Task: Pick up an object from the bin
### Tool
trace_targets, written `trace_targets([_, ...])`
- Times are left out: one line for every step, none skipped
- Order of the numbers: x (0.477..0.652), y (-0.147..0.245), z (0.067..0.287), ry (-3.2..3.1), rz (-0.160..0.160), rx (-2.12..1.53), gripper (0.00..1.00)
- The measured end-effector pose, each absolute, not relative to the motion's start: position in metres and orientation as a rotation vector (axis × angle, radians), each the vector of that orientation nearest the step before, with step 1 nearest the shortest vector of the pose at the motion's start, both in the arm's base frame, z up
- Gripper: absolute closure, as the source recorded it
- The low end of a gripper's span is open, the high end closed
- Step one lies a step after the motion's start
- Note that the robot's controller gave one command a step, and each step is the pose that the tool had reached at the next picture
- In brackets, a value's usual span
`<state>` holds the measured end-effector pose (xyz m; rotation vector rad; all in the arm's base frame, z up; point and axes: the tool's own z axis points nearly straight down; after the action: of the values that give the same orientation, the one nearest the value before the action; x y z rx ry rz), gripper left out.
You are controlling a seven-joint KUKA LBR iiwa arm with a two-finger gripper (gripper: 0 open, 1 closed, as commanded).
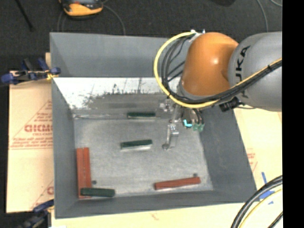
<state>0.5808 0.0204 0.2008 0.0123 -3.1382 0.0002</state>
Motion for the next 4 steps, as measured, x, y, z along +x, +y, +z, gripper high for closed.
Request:
trace_targets([0.582, 0.02, 0.205, -3.146, 0.0, 0.012, 0.0])
trace_targets([0.583, 0.047, 0.13, -3.15, -0.003, -0.023, 0.0])
trace_targets([0.58, 0.056, 0.106, -3.14, -0.001, -0.005, 0.0])
trace_targets([0.593, 0.066, 0.117, -3.147, -0.003, -0.031, 0.0])
